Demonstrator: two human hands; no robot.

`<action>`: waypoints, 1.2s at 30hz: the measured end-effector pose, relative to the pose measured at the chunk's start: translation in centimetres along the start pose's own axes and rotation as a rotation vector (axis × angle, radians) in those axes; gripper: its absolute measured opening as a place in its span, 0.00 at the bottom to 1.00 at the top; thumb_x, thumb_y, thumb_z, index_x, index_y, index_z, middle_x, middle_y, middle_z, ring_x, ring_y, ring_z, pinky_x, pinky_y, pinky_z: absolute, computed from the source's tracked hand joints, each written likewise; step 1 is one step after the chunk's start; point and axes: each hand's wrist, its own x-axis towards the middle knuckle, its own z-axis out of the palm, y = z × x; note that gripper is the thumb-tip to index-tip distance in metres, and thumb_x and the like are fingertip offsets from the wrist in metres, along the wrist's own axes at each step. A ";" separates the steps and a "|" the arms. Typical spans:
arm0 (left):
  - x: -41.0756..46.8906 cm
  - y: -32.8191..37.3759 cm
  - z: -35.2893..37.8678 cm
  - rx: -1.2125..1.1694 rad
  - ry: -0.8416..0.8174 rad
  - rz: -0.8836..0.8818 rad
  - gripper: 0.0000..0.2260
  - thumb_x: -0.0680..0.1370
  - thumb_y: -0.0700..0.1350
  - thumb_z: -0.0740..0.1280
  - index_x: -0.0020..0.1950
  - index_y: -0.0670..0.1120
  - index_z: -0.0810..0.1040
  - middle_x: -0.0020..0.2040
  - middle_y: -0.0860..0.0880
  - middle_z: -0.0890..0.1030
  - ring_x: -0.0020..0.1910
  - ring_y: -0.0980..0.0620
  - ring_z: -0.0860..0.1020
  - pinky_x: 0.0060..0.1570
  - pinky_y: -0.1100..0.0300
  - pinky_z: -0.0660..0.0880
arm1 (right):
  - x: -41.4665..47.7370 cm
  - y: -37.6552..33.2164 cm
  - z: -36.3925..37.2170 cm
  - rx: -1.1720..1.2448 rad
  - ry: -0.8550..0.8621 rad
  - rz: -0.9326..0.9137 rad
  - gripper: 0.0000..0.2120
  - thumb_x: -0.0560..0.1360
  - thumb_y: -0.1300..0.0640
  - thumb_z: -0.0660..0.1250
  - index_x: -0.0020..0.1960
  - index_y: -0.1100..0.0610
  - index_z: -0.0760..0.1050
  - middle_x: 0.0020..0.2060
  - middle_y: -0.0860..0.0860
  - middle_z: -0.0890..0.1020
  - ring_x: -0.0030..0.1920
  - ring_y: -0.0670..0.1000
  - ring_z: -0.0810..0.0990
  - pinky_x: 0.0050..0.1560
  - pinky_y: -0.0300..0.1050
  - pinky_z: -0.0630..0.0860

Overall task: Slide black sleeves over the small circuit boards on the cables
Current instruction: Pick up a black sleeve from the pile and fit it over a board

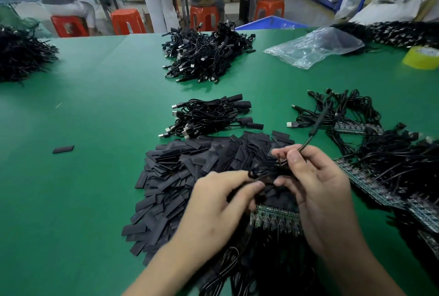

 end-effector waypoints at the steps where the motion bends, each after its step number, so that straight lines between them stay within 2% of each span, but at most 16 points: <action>1: 0.7 -0.3 -0.7 0.050 -0.007 0.013 0.10 0.81 0.53 0.66 0.46 0.50 0.83 0.38 0.59 0.81 0.40 0.63 0.79 0.43 0.66 0.72 | 0.1 0.1 -0.3 -0.027 0.000 -0.008 0.08 0.72 0.51 0.70 0.45 0.53 0.85 0.47 0.55 0.87 0.42 0.47 0.85 0.37 0.38 0.81; 4: 3.5 -1.8 -3.0 0.128 0.062 0.009 0.07 0.81 0.51 0.66 0.49 0.53 0.83 0.40 0.57 0.80 0.42 0.59 0.78 0.44 0.64 0.71 | 0.4 0.5 -1.0 -0.144 0.005 -0.009 0.08 0.78 0.56 0.69 0.55 0.53 0.84 0.50 0.53 0.87 0.48 0.50 0.85 0.41 0.40 0.82; 6: 6.0 -3.6 -4.5 0.204 0.145 -0.017 0.09 0.81 0.50 0.66 0.49 0.47 0.84 0.39 0.52 0.78 0.41 0.51 0.77 0.43 0.58 0.71 | 0.4 0.9 -1.2 -0.196 -0.023 -0.018 0.09 0.81 0.59 0.68 0.59 0.52 0.82 0.52 0.51 0.87 0.49 0.49 0.85 0.42 0.41 0.82; 10: 11.3 -7.9 -6.8 0.382 0.227 -0.080 0.09 0.82 0.49 0.69 0.57 0.47 0.86 0.37 0.54 0.71 0.42 0.47 0.73 0.40 0.55 0.63 | 0.3 1.3 -1.3 -0.292 -0.072 -0.034 0.05 0.78 0.55 0.73 0.54 0.48 0.83 0.48 0.49 0.86 0.48 0.48 0.84 0.43 0.39 0.81; 11: 12.2 -8.9 -7.0 0.448 0.227 -0.111 0.11 0.82 0.50 0.69 0.59 0.47 0.86 0.39 0.51 0.72 0.45 0.45 0.73 0.42 0.54 0.64 | 0.4 1.6 -1.4 -0.370 -0.089 -0.043 0.04 0.78 0.55 0.73 0.52 0.48 0.83 0.45 0.48 0.86 0.45 0.45 0.83 0.42 0.37 0.80; 13: 13.4 -10.5 -7.3 0.635 0.196 -0.186 0.16 0.82 0.53 0.69 0.64 0.46 0.84 0.51 0.44 0.77 0.56 0.40 0.73 0.52 0.50 0.70 | 0.4 2.0 -1.6 -0.578 -0.156 -0.071 0.04 0.77 0.56 0.73 0.48 0.47 0.83 0.41 0.44 0.84 0.40 0.42 0.80 0.38 0.34 0.75; 15: 13.3 -11.2 -7.3 0.747 0.171 -0.258 0.23 0.81 0.55 0.69 0.72 0.45 0.78 0.63 0.41 0.75 0.65 0.38 0.69 0.61 0.46 0.68 | 0.5 2.1 -1.9 -0.833 -0.252 -0.143 0.03 0.76 0.54 0.74 0.45 0.46 0.82 0.41 0.42 0.81 0.44 0.43 0.78 0.43 0.35 0.73; 17: 12.2 -10.7 -6.9 0.753 0.228 -0.254 0.27 0.80 0.55 0.71 0.75 0.44 0.74 0.67 0.40 0.73 0.67 0.38 0.67 0.62 0.43 0.66 | 0.6 2.1 -2.2 -1.050 -0.384 -0.225 0.04 0.75 0.50 0.74 0.44 0.45 0.80 0.41 0.40 0.79 0.50 0.43 0.76 0.51 0.39 0.72; 20: 8.9 -7.9 -5.2 0.673 0.274 -0.094 0.19 0.80 0.55 0.69 0.66 0.47 0.81 0.61 0.43 0.75 0.61 0.40 0.71 0.59 0.44 0.69 | 0.8 1.9 -2.8 -1.216 -0.500 -0.281 0.06 0.75 0.44 0.71 0.45 0.44 0.78 0.42 0.39 0.75 0.51 0.41 0.71 0.55 0.42 0.70; 22: 6.1 -5.5 -3.8 0.555 0.175 -0.005 0.14 0.79 0.57 0.67 0.56 0.50 0.85 0.53 0.48 0.76 0.55 0.44 0.73 0.56 0.46 0.71 | 1.0 1.6 -3.3 -1.314 -0.559 -0.306 0.07 0.75 0.41 0.69 0.46 0.43 0.76 0.44 0.39 0.73 0.51 0.41 0.68 0.56 0.42 0.68; 24: 3.5 -3.5 -2.5 0.466 0.053 0.006 0.13 0.79 0.59 0.66 0.50 0.53 0.86 0.47 0.54 0.75 0.51 0.50 0.73 0.52 0.48 0.72 | 1.2 1.2 -3.7 -1.376 -0.624 -0.291 0.09 0.75 0.38 0.66 0.46 0.42 0.76 0.46 0.38 0.72 0.53 0.41 0.67 0.58 0.42 0.66; 27: 0.6 -1.8 -1.2 0.427 -0.088 -0.050 0.17 0.78 0.64 0.62 0.48 0.57 0.86 0.43 0.58 0.74 0.47 0.55 0.71 0.50 0.50 0.72 | 1.5 0.8 -3.9 -1.369 -0.685 -0.260 0.09 0.75 0.37 0.68 0.47 0.42 0.77 0.47 0.38 0.72 0.54 0.42 0.67 0.59 0.43 0.66; 31: -1.1 -1.2 -0.3 0.285 -0.143 -0.121 0.13 0.78 0.64 0.67 0.49 0.58 0.86 0.43 0.59 0.77 0.48 0.59 0.74 0.52 0.56 0.73 | 1.6 0.4 -3.8 -1.078 -0.666 -0.164 0.06 0.74 0.46 0.75 0.44 0.44 0.79 0.46 0.40 0.77 0.56 0.44 0.73 0.57 0.44 0.71; 34: -1.4 -0.9 -0.3 0.032 -0.162 -0.197 0.07 0.76 0.59 0.73 0.45 0.57 0.86 0.37 0.55 0.82 0.38 0.57 0.78 0.40 0.60 0.74 | 1.7 0.0 -4.0 -0.921 -0.691 -0.027 0.05 0.75 0.49 0.77 0.44 0.45 0.81 0.42 0.43 0.81 0.47 0.43 0.80 0.50 0.43 0.76; 36: -1.6 -0.8 -0.3 -0.096 -0.153 -0.249 0.03 0.76 0.56 0.75 0.44 0.59 0.86 0.34 0.51 0.82 0.32 0.57 0.75 0.34 0.58 0.70 | 1.8 -0.2 -4.1 -0.837 -0.720 0.047 0.04 0.75 0.50 0.77 0.44 0.45 0.82 0.38 0.43 0.83 0.40 0.40 0.80 0.42 0.35 0.74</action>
